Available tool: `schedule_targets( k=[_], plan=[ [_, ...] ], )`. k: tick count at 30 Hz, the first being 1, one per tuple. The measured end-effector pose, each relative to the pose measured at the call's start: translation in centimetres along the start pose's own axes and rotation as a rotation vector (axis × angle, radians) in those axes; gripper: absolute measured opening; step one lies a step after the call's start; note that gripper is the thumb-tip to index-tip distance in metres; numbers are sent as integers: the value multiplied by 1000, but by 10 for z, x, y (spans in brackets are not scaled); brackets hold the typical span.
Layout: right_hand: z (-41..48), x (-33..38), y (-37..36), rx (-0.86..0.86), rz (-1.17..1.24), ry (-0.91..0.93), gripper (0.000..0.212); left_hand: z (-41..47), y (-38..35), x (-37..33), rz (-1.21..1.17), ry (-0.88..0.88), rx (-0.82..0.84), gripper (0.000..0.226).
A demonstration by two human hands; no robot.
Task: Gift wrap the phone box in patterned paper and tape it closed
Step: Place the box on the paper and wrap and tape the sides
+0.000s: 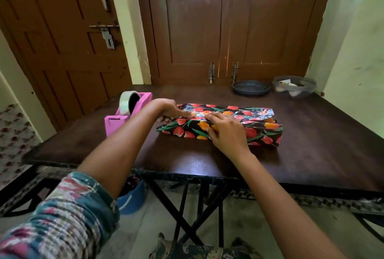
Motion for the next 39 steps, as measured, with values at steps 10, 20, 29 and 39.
schedule_targets(
  k=[10, 20, 29, 39],
  plan=[
    [0, 1, -1, 4, 0, -20, 35, -35, 26, -8, -236, -351, -129, 13],
    [0, 1, 0, 27, 12, -21, 36, -46, -1, -14, -72, -570, -412, 31],
    [-1, 3, 2, 55, 17, -34, 38, -55, -9, -40, 272, -453, -373, 57],
    [8, -5, 4, 249, 229, -86, 52, -61, -3, -44, 369, -403, -554, 32]
  ],
)
Point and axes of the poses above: each hand's wrist, its own z-axis towards the middle knuckle, its own y-axis out of the back of the hand, x = y × z, the point moved 8 cm from there along z, towards the middle knuckle, and after that the axes turned 8 degrees about x, right-handed, at the moved point
